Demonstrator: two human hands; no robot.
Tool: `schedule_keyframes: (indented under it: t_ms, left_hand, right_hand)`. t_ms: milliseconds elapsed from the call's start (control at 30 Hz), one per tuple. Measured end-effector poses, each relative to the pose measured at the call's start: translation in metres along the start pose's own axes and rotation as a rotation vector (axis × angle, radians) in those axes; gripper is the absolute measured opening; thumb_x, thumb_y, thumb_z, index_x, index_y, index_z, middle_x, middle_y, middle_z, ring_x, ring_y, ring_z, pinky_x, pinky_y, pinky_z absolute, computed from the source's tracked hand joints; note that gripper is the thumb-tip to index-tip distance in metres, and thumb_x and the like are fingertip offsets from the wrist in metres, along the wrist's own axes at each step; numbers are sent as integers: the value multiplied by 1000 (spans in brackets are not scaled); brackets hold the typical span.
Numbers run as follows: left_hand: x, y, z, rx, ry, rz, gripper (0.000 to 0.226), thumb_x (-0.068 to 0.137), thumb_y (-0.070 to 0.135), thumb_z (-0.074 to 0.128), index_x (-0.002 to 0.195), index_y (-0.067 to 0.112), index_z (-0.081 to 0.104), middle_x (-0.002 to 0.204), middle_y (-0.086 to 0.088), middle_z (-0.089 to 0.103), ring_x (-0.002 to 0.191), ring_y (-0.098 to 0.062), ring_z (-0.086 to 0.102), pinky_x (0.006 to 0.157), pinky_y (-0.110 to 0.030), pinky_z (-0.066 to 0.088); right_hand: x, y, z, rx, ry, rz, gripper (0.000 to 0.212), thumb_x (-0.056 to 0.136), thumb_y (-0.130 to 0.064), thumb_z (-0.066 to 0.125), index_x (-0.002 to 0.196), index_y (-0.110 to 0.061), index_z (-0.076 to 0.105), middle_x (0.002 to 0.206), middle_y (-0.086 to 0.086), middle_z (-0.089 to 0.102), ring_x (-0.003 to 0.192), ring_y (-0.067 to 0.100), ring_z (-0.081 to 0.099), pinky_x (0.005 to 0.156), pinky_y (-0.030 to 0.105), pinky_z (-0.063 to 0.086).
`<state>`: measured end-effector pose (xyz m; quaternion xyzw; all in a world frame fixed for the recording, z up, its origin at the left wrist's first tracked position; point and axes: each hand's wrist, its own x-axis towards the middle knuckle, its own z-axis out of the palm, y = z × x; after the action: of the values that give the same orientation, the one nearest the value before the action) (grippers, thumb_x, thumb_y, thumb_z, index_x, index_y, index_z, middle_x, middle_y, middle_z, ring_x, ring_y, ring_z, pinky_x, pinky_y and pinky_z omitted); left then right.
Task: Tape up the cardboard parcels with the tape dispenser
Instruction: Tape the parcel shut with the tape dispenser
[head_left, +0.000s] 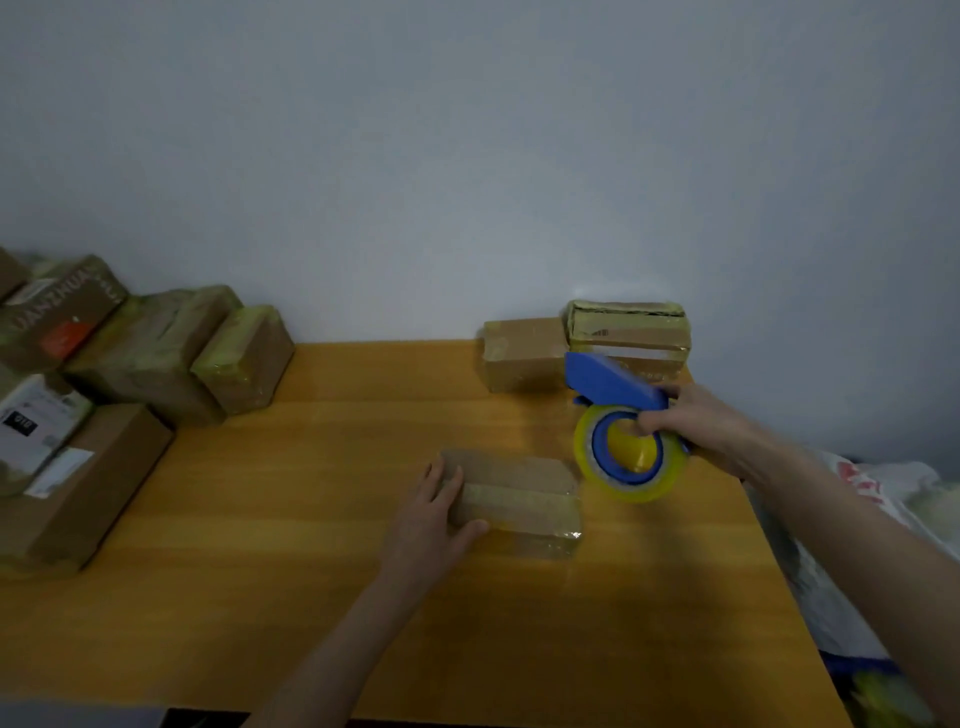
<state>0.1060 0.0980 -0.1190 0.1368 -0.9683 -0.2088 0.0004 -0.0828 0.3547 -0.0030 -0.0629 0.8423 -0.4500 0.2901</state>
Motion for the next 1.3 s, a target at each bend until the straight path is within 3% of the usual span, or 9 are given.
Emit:
schedule_keyframes:
  t_ms: [100, 233, 400, 500, 567, 733, 900, 1167, 1300]
  left_hand:
    - [0, 1, 2, -35, 13, -13, 77, 89, 57, 52, 151, 24, 22, 161, 4, -1, 147, -13, -1, 117, -37, 22]
    - [-3, 3, 4, -150, 38, -11, 76, 88, 52, 57, 150, 21, 24, 160, 4, 1, 147, -14, 0, 117, -37, 23]
    - [0, -3, -12, -411, -18, -42, 59, 91, 28, 62, 144, 14, 40, 158, 2, 14, 144, -15, 19, 112, -36, 31]
    - [9, -2, -37, -731, 196, -250, 31, 95, 25, 57, 124, 15, 60, 139, -3, 47, 116, -13, 52, 86, -24, 49]
    - [19, 6, -52, -1033, 133, -386, 33, 94, 37, 56, 114, 12, 64, 112, -4, 65, 85, -11, 63, 62, -19, 51]
    - [33, 30, -63, -1157, -211, -509, 36, 91, 45, 58, 96, 10, 63, 76, 0, 65, 57, -10, 51, 50, -22, 39]
    - [36, 28, -62, -1208, -182, -528, 8, 91, 15, 62, 93, 7, 65, 63, 2, 57, 51, -6, 45, 44, -18, 37]
    - [39, 25, -67, -1276, -232, -516, 18, 95, 27, 54, 98, 12, 62, 67, 5, 66, 55, -8, 49, 46, -19, 37]
    - [39, 21, -62, -1299, -207, -495, 11, 91, 18, 62, 96, 10, 63, 72, 1, 59, 55, -6, 45, 45, -18, 36]
  right_hand:
    - [-11, -34, 21, -72, -129, -121, 48, 69, -19, 84, 108, -21, 57, 103, 2, 62, 88, 22, 65, 77, 34, 53]
    - [-15, -50, 67, -171, -235, -203, 50, 69, -23, 83, 109, -25, 54, 104, -2, 60, 86, 13, 64, 68, 24, 50]
    - [-9, -39, 80, -220, -280, -206, 42, 75, -20, 78, 107, -27, 52, 107, 3, 60, 93, 18, 63, 80, 34, 53]
    - [-7, -32, 78, -180, -297, -198, 49, 74, -18, 79, 114, -27, 51, 111, 3, 59, 96, 19, 64, 84, 37, 53]
    - [-8, -30, 78, -167, -301, -216, 50, 74, -16, 79, 113, -28, 51, 110, 2, 59, 95, 18, 64, 80, 34, 53]
    - [-8, -28, 81, -155, -309, -255, 55, 72, -15, 80, 116, -29, 50, 109, 0, 60, 94, 15, 65, 73, 25, 52]
    - [-9, -26, 79, -133, -321, -266, 57, 72, -12, 80, 118, -29, 50, 110, 1, 60, 96, 16, 65, 77, 27, 54]
    - [-6, -36, 80, -179, -311, -312, 56, 70, -10, 81, 115, -26, 52, 109, 0, 59, 93, 14, 65, 72, 22, 52]
    - [-5, -35, 79, -156, -319, -306, 55, 70, -10, 81, 114, -27, 52, 109, 1, 60, 93, 15, 65, 74, 24, 53]
